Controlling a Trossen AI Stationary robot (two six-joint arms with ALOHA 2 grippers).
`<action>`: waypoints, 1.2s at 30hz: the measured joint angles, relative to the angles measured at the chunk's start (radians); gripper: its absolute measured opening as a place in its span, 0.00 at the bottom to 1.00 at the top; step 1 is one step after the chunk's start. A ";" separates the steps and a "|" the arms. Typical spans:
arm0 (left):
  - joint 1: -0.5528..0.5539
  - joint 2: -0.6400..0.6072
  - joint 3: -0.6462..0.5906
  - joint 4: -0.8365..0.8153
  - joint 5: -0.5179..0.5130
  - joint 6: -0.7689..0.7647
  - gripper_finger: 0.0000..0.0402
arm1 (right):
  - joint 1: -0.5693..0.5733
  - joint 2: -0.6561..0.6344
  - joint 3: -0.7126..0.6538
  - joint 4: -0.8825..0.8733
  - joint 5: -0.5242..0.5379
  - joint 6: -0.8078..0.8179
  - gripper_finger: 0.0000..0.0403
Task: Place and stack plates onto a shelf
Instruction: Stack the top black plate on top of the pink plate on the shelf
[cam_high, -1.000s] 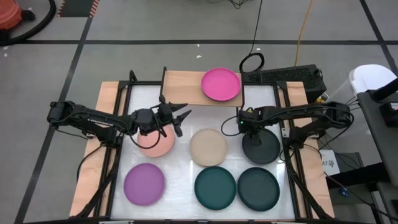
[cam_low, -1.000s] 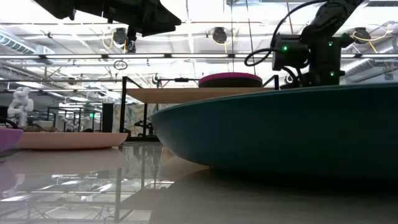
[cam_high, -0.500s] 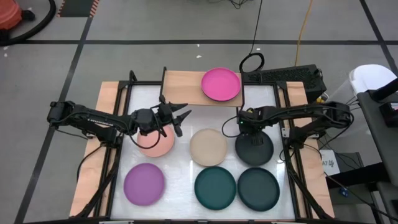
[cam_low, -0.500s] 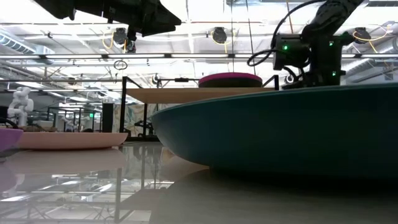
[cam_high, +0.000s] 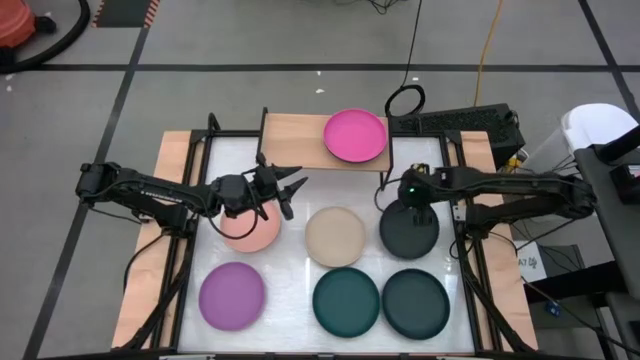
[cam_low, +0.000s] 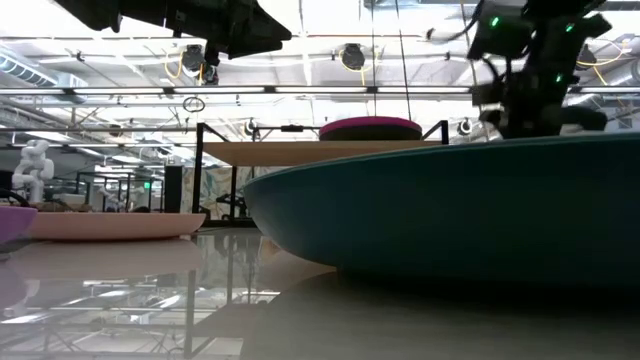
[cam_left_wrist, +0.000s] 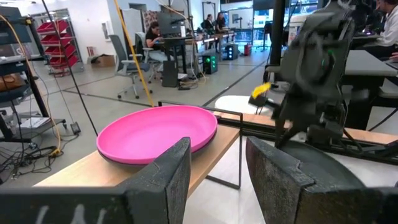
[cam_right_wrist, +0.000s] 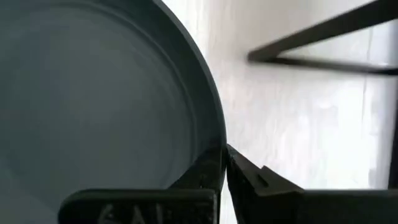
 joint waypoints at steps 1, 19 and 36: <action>0.000 0.000 0.000 0.000 0.000 0.000 0.40 | 0.000 -0.028 0.000 0.006 -0.004 0.001 0.00; 0.000 0.000 0.000 0.000 0.000 -0.018 0.40 | -0.088 -0.255 0.157 0.732 -0.032 0.074 0.00; 0.000 0.000 0.000 -0.001 0.000 -0.022 0.40 | -0.448 0.203 0.397 0.736 -0.118 0.141 0.00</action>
